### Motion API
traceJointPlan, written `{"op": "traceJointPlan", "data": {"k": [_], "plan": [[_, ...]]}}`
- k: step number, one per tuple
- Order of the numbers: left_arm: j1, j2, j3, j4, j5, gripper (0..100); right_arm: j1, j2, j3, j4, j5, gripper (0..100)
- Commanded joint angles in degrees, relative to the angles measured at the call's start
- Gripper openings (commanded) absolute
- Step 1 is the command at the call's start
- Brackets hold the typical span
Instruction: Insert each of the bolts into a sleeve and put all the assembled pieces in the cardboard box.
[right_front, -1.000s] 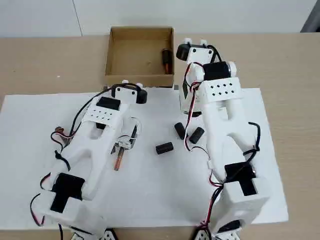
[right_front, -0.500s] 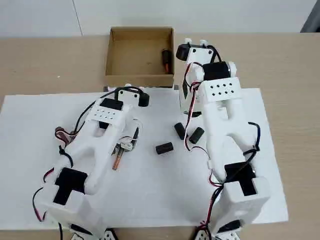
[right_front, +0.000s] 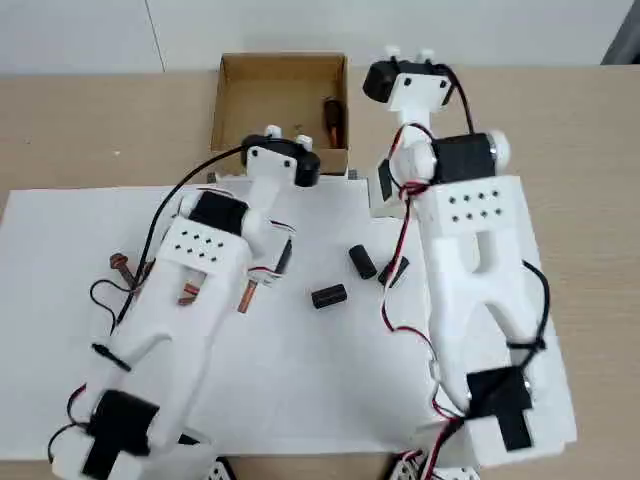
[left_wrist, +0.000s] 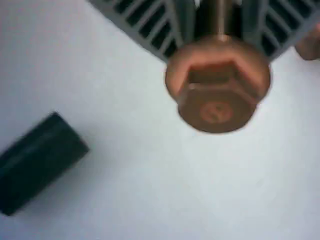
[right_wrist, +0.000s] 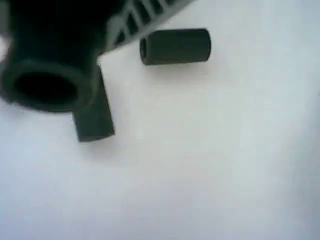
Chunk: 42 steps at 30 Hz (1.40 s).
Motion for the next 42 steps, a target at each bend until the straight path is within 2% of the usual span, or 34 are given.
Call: {"op": "traceJointPlan", "data": {"k": [1,6,14,20,29,34,42], "plan": [[0.62,-6.95,-2.68,0.62,-0.09,0,0.13,-6.11,-0.35,2.15,0.18,0.4],[0.79,-15.12,-2.68,0.26,-0.35,0,1.01,-14.99,5.10,2.33,0.00,0.4],[0.62,-33.76,0.66,-0.35,-0.35,0,1.10,-38.64,22.77,1.63,0.09,0.4],[0.35,-46.42,13.93,-4.31,0.09,0,1.10,-51.47,35.96,-0.04,0.09,0.4],[0.35,-74.55,39.96,-21.01,0.35,0,1.10,-71.78,56.00,-10.24,0.09,0.4],[0.44,-86.33,48.22,-22.86,7.38,0,0.75,-80.75,67.34,-17.36,0.18,0.4],[0.26,-95.38,54.99,-24.88,16.88,0,-1.45,-95.25,85.45,-28.88,4.57,0.4]]}}
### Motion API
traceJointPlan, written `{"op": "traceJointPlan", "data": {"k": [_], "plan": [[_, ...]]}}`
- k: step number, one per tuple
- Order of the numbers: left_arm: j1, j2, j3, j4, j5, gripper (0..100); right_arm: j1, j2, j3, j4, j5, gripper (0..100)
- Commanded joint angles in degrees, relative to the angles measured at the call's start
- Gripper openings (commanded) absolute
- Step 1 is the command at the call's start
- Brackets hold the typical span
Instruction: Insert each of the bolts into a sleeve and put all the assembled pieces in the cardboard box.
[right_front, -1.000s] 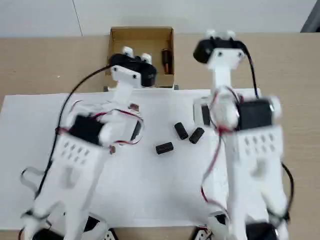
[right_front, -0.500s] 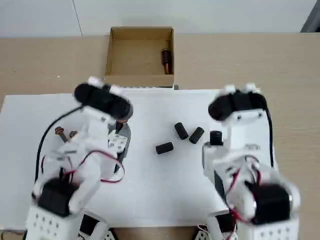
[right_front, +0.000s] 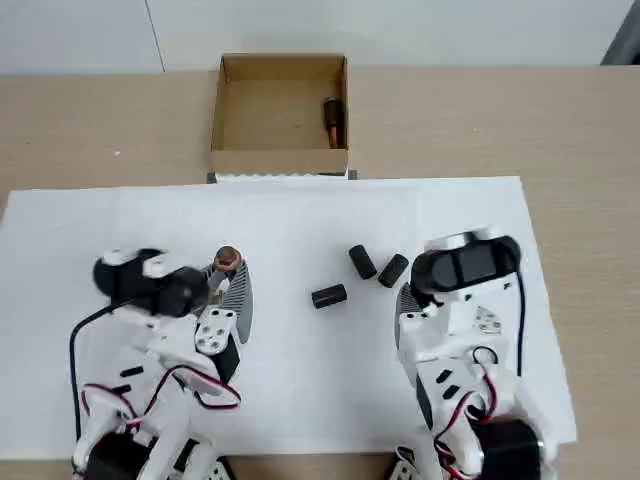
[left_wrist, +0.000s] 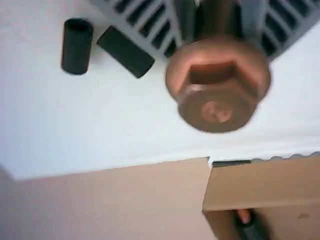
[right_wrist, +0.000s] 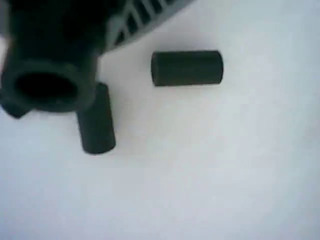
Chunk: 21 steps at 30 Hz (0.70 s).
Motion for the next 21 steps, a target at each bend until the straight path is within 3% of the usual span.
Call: {"op": "traceJointPlan", "data": {"k": [1,11,21], "plan": [[-0.26,-1.85,1.19,-4.57,3.34,0,-3.12,-6.90,6.33,-5.58,2.55,0.4],[0.18,-1.85,6.55,-20.66,16.26,0,-18.68,-8.92,15.38,-16.75,2.90,0.4],[2.29,-1.85,6.55,-23.56,23.21,1,-26.07,-8.92,19.96,-24.48,11.25,0.4]]}}
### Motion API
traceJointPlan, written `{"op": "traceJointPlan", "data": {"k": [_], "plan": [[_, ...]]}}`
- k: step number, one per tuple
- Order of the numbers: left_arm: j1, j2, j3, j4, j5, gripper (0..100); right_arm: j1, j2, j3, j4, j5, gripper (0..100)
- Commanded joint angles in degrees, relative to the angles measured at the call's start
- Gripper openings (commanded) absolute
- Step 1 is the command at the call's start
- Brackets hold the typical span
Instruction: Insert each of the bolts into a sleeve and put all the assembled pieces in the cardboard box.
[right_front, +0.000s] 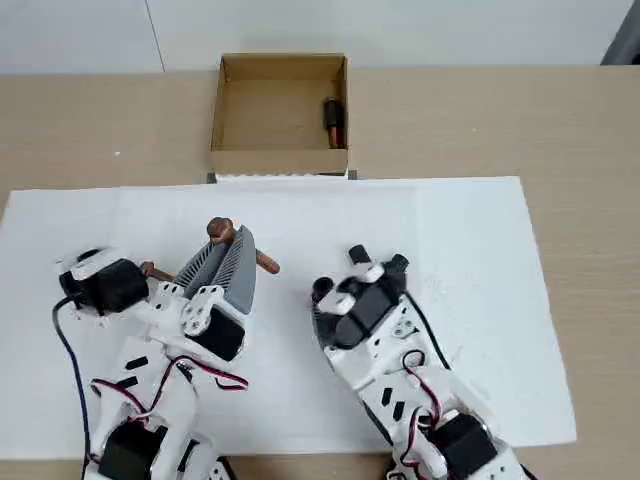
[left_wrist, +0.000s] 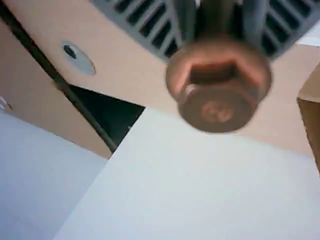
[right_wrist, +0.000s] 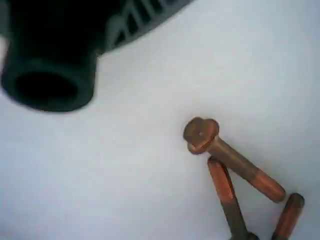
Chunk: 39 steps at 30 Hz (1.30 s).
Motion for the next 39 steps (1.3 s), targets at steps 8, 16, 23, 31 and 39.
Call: {"op": "traceJointPlan", "data": {"k": [8,16,23,31,39], "plan": [[7.21,-0.97,-0.31,-1.93,0.53,1,-1.71,-0.13,2.90,-11.65,10.73,0.4],[7.38,-0.97,-0.22,-2.02,0.44,1,-3.30,-0.13,1.05,-11.47,11.34,0.4],[7.12,-0.97,0.40,-2.02,-2.73,1,-4.09,-0.13,0.88,-11.47,11.34,0.4],[6.95,-0.97,1.27,-2.02,-3.78,1,-4.00,-0.13,0.79,-11.82,11.34,0.4],[7.47,-0.97,3.65,-1.93,-3.78,1,-4.09,-0.13,0.00,-11.91,11.34,0.4]]}}
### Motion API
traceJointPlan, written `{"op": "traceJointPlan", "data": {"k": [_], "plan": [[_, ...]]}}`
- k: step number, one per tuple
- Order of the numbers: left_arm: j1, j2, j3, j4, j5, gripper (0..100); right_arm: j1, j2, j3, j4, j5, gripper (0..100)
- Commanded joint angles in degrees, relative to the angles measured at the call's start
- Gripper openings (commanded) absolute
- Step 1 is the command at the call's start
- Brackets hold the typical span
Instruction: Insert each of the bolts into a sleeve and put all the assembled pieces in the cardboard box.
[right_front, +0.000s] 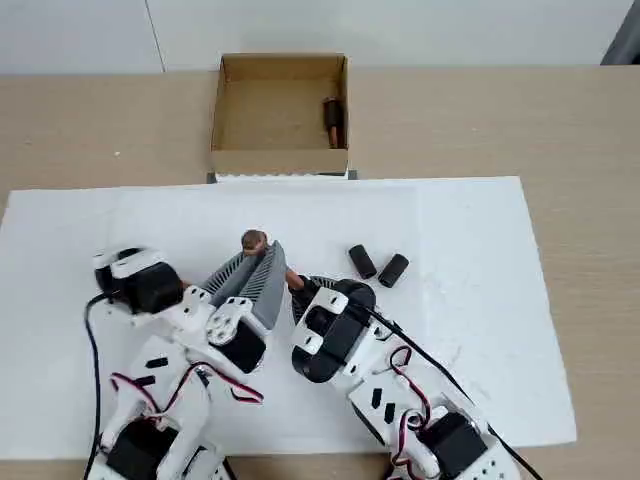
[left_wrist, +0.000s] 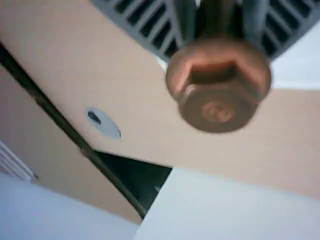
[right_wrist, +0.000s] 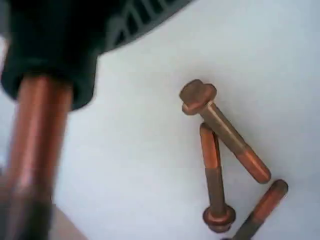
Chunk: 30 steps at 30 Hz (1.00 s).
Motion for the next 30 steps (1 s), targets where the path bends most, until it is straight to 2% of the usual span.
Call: {"op": "traceJointPlan", "data": {"k": [1,6,13,19,26,30], "plan": [[0.09,-0.97,1.19,-1.76,-0.53,1,-0.57,-0.13,-3.25,-1.71,0.53,0.4],[0.35,-0.97,3.47,-1.67,-0.53,1,-0.57,-0.13,-3.34,-1.71,0.53,0.4],[7.65,-0.97,4.00,3.52,-0.53,1,-0.48,-0.13,-3.34,-1.71,0.62,0.4],[7.82,-0.97,4.00,6.95,-3.43,1,-0.48,-0.13,-3.34,-1.71,0.62,0.4],[7.74,-0.97,4.00,7.03,-6.51,16,-0.40,-0.13,-3.34,-1.71,0.62,0.4],[7.65,-0.97,3.74,6.95,-7.03,16,-0.40,-0.13,-3.34,-1.71,0.62,0.4]]}}
